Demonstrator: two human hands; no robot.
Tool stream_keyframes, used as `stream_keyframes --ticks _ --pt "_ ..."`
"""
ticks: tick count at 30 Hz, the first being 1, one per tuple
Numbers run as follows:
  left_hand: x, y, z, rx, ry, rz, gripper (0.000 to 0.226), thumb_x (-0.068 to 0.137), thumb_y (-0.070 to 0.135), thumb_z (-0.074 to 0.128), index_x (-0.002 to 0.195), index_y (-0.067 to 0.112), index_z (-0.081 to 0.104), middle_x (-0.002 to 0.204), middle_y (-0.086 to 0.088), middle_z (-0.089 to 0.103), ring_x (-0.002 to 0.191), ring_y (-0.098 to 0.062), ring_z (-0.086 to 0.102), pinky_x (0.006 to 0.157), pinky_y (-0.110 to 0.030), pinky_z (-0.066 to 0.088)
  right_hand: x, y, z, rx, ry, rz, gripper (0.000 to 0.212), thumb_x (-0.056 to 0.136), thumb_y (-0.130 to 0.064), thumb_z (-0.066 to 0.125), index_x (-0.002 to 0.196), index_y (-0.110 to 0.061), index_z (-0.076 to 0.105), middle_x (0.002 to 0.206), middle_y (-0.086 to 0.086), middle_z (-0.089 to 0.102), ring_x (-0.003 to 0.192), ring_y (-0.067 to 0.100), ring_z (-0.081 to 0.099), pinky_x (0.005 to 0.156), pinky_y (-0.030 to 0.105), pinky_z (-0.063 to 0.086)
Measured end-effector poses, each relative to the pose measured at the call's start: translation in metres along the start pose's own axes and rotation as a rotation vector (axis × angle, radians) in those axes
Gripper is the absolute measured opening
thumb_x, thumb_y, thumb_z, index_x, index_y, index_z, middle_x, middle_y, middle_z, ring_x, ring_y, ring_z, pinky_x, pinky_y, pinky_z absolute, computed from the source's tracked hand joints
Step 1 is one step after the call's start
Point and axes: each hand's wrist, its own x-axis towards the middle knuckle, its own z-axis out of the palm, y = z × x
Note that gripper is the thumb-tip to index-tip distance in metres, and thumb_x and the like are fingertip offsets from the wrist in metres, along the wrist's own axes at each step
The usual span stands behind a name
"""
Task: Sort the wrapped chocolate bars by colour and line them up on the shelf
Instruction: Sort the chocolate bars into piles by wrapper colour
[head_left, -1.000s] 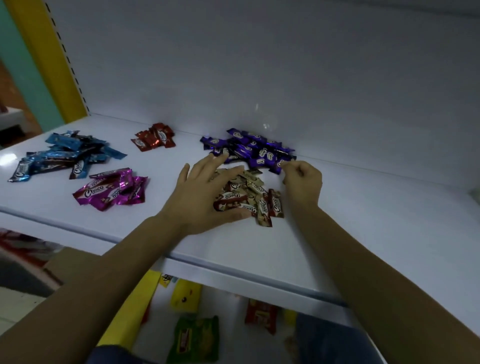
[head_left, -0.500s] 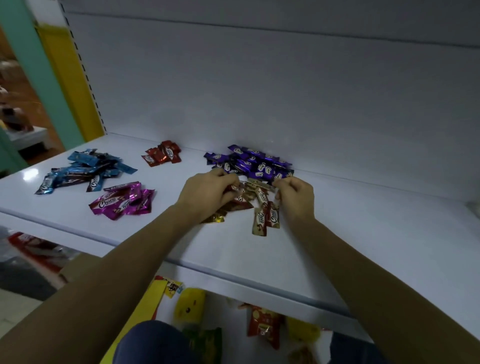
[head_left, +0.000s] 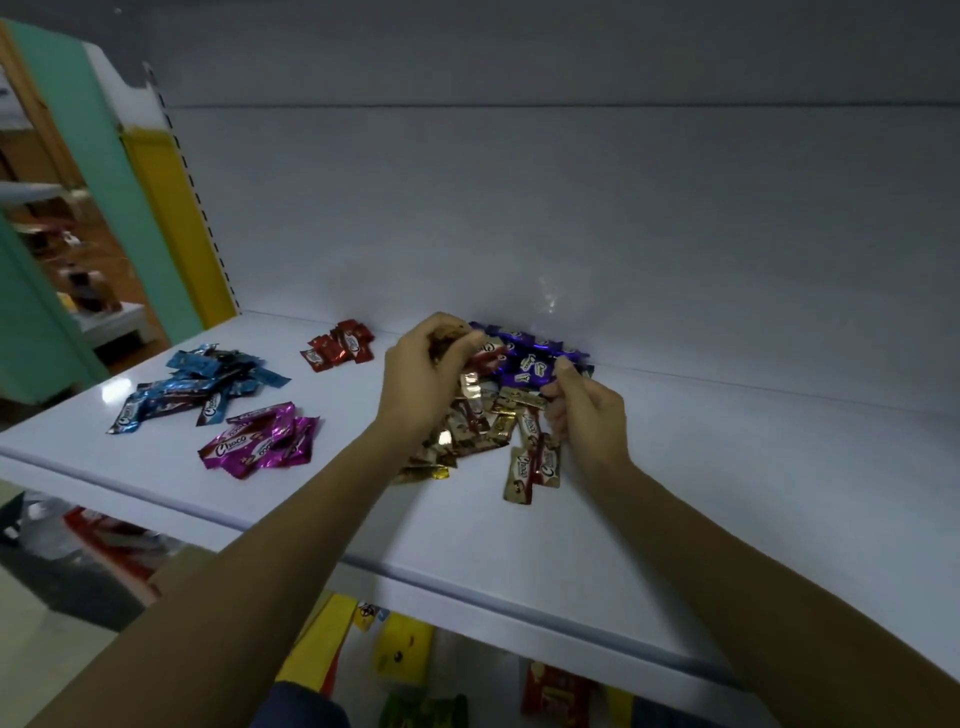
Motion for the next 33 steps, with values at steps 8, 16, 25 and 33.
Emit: stream_keyframes --ticks 8,16,25,33 --pt "-0.031 0.054 0.143 -0.408 -0.076 -0.040 0.013 0.090 0.009 0.063 0.081 0.018 0.064 0.078 0.003 0.066 0.076 -0.008 0.065 0.075 -0.022 0.051 -0.021 -0.057 -0.099 -0.084 -0.079 -0.121 0.022 0.089 -0.027 0.062 0.102 -0.008 0.064 0.082 0.007 0.072 0.073 0.022 0.068 0.061 0.029 0.054" --pt "-0.046 0.072 0.248 -0.420 -0.227 -0.206 0.008 0.091 0.030 0.063 0.084 0.029 0.064 0.074 0.012 0.067 0.066 -0.007 0.062 0.061 -0.024 0.048 0.010 -0.069 -0.204 -0.294 0.081 -0.124 0.013 0.097 -0.018 0.050 0.102 -0.007 0.053 0.069 0.005 0.068 0.049 0.010 0.062 0.048 0.022 0.051" --pt "-0.044 0.053 0.274 -0.320 -0.262 -0.223 0.011 0.085 0.014 0.071 0.078 0.021 0.066 0.073 0.010 0.069 0.071 -0.009 0.065 0.064 -0.024 0.051 0.048 -0.048 -0.233 -0.371 0.182 -0.079 0.007 0.097 -0.019 0.047 0.093 -0.015 0.051 0.085 0.009 0.066 0.068 0.021 0.065 0.046 0.016 0.044" --pt "-0.045 0.052 0.269 -0.426 -0.309 -0.283 0.003 0.085 0.013 0.070 0.083 0.015 0.069 0.076 0.005 0.069 0.063 -0.006 0.061 0.050 -0.019 0.044 0.044 -0.054 -0.276 -1.255 0.389 -0.038 0.036 0.088 -0.035 0.055 0.122 -0.023 0.049 0.103 -0.001 0.062 0.092 0.021 0.062 0.072 0.031 0.045"
